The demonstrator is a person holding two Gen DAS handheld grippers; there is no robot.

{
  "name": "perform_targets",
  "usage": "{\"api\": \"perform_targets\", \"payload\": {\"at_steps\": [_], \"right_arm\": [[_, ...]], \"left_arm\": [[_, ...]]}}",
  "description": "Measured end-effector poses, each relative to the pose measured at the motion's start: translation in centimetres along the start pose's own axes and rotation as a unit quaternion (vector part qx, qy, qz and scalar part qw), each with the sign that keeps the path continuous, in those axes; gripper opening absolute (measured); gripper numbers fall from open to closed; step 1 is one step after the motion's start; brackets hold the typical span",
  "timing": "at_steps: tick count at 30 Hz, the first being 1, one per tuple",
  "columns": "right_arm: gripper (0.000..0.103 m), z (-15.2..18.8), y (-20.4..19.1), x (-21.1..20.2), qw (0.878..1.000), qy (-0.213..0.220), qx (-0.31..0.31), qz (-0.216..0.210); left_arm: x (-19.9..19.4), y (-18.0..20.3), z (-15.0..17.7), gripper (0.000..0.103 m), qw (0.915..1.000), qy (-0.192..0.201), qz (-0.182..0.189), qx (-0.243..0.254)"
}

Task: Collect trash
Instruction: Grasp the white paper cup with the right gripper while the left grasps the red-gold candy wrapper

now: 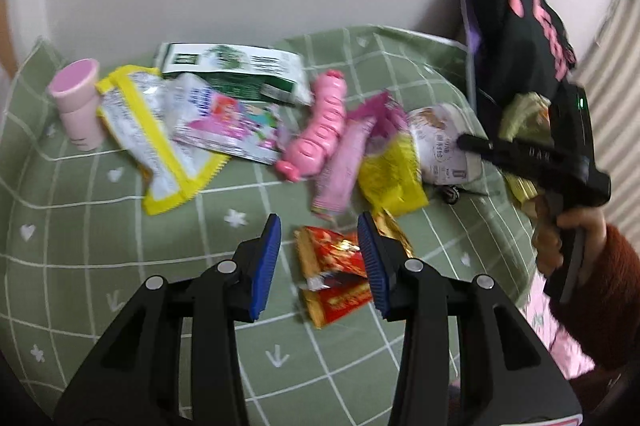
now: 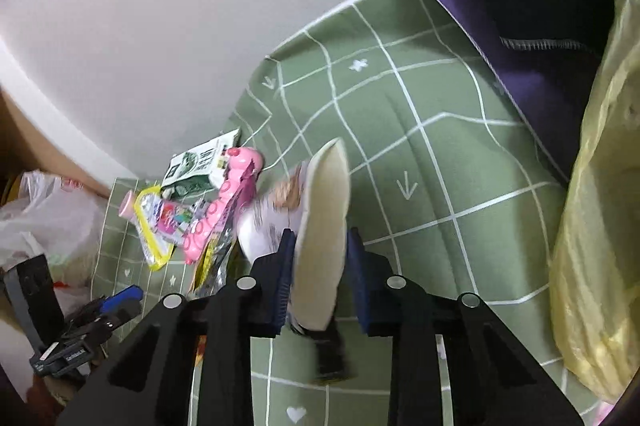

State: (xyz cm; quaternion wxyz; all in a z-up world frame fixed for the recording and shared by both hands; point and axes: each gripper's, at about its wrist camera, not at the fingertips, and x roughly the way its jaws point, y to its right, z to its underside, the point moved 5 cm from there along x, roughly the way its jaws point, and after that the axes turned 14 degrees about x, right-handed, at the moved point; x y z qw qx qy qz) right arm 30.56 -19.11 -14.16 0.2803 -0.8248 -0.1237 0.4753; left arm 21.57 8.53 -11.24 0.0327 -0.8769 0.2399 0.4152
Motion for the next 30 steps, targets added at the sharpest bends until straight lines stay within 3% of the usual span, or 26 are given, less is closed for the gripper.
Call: {"api": "perform_targets", "payload": {"at_steps": [7,9,13,17,24,30], "right_arm": [[0.024,0.3,-0.1,-3.8,0.996,0.036,-0.053,0.059],[0.024,0.3,-0.1,-4.7,0.994,0.045,-0.067,0.077],[0.024,0.8,-0.3,-5.4,0.989,0.050,-0.097,0.096],[0.024,1.7,-0.8,-5.4,0.986,0.053,-0.119,0.107],[0.025,1.9,-1.6,-5.4,0.981,0.066,-0.138,0.122],[0.025,0.7,-1.3,-7.2,0.977,0.109,-0.127,0.131]], "left_arm": [[1.6,2.2,1.1,0.039,0.9973,-0.036,0.046,0.046],[2.2,3.0,1.5,0.039,0.9957,-0.047,0.040,0.069],[3.5,2.9,1.1,0.039,0.9950,-0.059,-0.008,0.080],[3.4,1.2,0.0,0.039,0.9968,-0.043,-0.042,0.053],[0.9,-1.5,-1.9,0.039,0.9993,0.017,-0.030,-0.017],[0.8,-0.2,-2.6,0.039,0.9996,0.023,-0.017,0.003]]}}
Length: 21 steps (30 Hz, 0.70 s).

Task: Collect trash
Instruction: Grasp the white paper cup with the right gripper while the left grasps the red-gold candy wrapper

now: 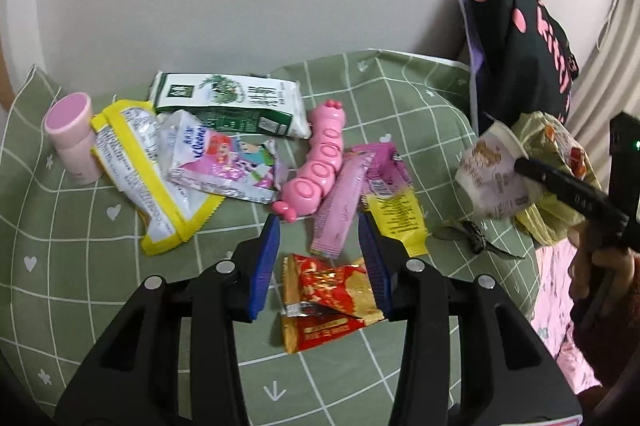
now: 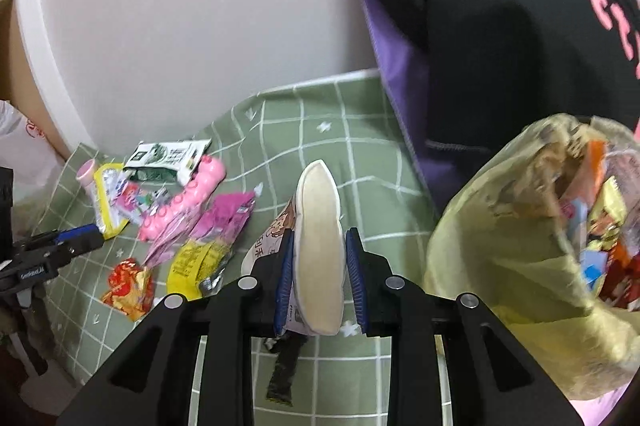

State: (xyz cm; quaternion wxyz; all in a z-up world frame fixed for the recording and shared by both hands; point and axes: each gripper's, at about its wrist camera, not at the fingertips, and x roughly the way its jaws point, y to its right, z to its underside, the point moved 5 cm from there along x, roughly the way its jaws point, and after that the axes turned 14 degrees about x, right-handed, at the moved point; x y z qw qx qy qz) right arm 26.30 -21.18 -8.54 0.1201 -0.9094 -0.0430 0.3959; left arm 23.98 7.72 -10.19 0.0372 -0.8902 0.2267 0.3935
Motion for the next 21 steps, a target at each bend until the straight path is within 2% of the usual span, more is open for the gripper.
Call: {"api": "perform_targets", "payload": {"at_steps": [6,10,13,15,17,18,21], "right_arm": [[0.027,1.9,-0.8,1.1,0.999,-0.028,-0.018,-0.016],[0.035,3.3,-1.9,1.9,0.997,-0.053,-0.045,-0.033],[0.035,3.8,-2.0,2.4,0.996,-0.064,-0.037,-0.045],[0.035,3.8,-1.6,2.8,0.995,-0.079,-0.010,-0.052],[0.030,3.6,-1.2,3.0,0.993,-0.091,0.020,-0.076],[0.029,3.4,-1.1,2.9,0.992,-0.090,0.026,-0.079],[0.028,2.4,-1.3,2.1,0.994,-0.069,0.017,-0.077]], "left_arm": [[0.9,1.0,0.8,0.039,0.9998,-0.014,0.001,0.017],[1.1,0.6,1.2,0.039,0.9998,-0.017,-0.001,0.009],[1.0,0.2,1.7,0.039,0.9998,-0.019,-0.004,0.000],[0.9,-0.1,2.1,0.039,0.9998,-0.021,-0.003,-0.006],[0.9,-0.2,2.6,0.040,0.9996,-0.022,0.008,-0.013],[0.9,-0.1,2.8,0.044,0.9995,-0.024,0.017,-0.012],[1.2,0.6,3.4,0.047,0.9983,-0.037,0.044,-0.009]]}}
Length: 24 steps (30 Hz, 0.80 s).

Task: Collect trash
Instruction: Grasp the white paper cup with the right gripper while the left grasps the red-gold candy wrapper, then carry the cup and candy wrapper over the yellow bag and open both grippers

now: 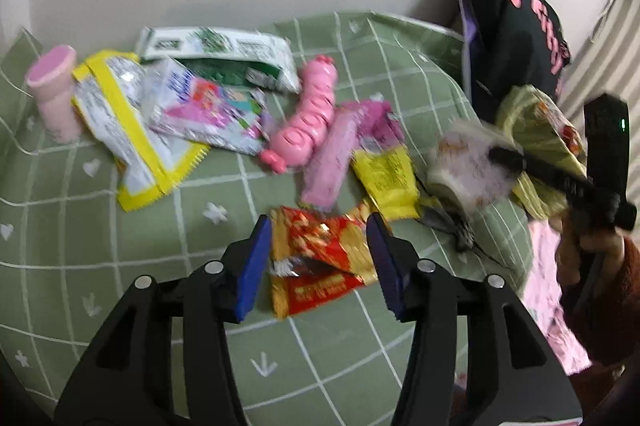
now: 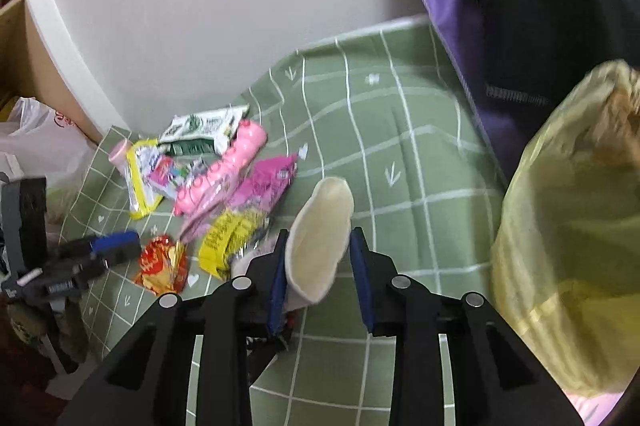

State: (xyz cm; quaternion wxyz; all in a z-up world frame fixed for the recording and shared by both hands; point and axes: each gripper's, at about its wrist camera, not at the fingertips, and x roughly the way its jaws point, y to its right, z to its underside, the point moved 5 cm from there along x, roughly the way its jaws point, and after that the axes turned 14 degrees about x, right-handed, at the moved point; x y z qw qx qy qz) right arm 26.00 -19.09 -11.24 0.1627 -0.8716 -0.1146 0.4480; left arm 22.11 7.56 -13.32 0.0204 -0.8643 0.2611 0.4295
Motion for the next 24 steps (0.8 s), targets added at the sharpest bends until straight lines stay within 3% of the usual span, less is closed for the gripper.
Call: {"api": "perform_targets", "payload": {"at_steps": [3,8,10,12,19,24], "right_arm": [[0.028,-1.3,-0.4,-1.2,1.000,0.027,-0.007,0.007],[0.028,-2.3,-0.8,-2.5,0.999,0.046,-0.016,0.011],[0.028,-2.2,-0.9,-2.7,0.998,0.049,-0.021,0.014],[0.028,-2.1,-0.9,-2.9,0.998,0.050,-0.023,0.017],[0.028,-1.9,-0.7,-3.5,0.998,0.058,-0.021,0.022],[0.028,-2.3,-1.0,-4.9,0.996,0.075,-0.026,0.027]], "left_arm": [[0.6,0.4,0.3,0.047,0.9999,-0.015,0.001,0.002],[1.8,0.4,0.6,0.047,0.9983,-0.044,-0.036,0.005],[2.3,0.1,0.8,0.035,0.9974,-0.058,-0.041,-0.007],[2.2,-0.2,0.8,0.020,0.9978,-0.051,-0.038,-0.016],[0.9,0.6,-0.4,0.015,0.9983,-0.025,-0.047,0.024],[-1.4,1.5,-3.4,0.015,0.9981,0.034,-0.036,0.037]]}}
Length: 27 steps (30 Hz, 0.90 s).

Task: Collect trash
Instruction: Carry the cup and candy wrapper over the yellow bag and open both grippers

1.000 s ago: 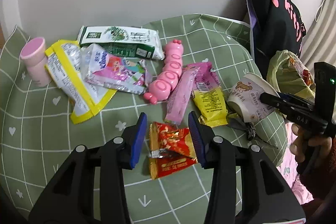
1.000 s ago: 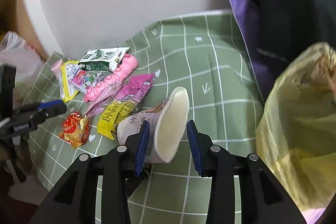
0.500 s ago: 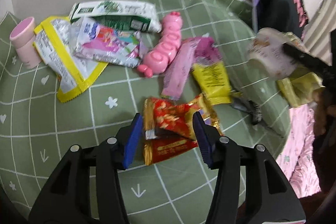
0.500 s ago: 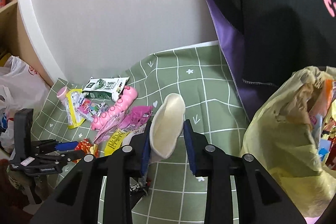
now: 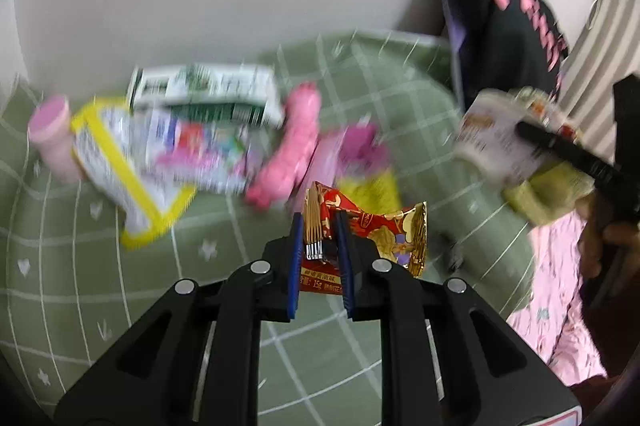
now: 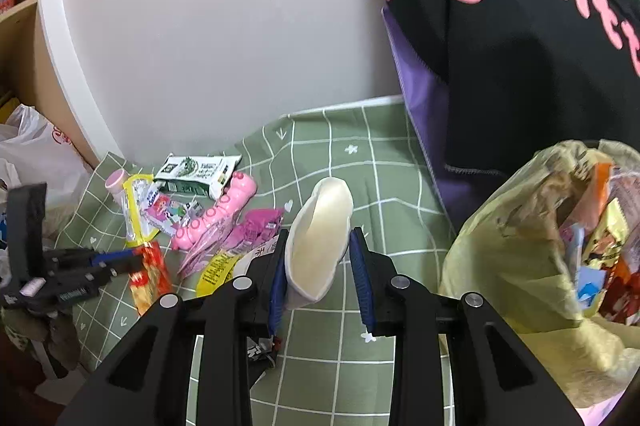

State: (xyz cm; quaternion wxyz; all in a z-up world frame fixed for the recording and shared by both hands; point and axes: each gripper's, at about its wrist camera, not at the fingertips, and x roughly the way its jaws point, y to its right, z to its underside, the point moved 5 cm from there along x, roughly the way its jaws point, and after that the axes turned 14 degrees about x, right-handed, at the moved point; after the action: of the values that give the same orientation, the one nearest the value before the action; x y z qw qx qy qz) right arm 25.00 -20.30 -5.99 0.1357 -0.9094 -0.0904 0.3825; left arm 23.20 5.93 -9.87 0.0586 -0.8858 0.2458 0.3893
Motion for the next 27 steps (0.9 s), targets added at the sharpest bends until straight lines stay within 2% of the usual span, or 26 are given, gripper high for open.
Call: {"api": "perform_targets", "payload": {"at_steps": [5,13,16,19,27], "right_arm": [[0.028,-1.3,0.0,-2.9,0.999,0.036,-0.005,0.012],[0.028,-4.2,2.1,-10.8,0.991,0.120,0.002,0.059],[0.028,-5.1,3.9,-14.1,0.984,0.153,0.014,0.092],[0.028,-5.6,6.6,-17.5,0.974,0.180,0.037,0.129],[0.028,-5.6,12.3,-22.0,0.957,0.208,0.088,0.182]], "left_arm": [[-1.8,1.8,-5.1,0.015,0.9979,0.056,0.005,0.031],[-2.9,7.4,-14.4,0.016,0.9871,0.126,0.063,0.075],[-2.3,10.2,-16.9,0.016,0.9816,0.135,0.101,0.090],[-1.2,14.1,-18.4,0.016,0.9767,0.130,0.116,0.125],[1.5,21.2,-20.0,0.016,0.9637,0.119,0.161,0.177]]}}
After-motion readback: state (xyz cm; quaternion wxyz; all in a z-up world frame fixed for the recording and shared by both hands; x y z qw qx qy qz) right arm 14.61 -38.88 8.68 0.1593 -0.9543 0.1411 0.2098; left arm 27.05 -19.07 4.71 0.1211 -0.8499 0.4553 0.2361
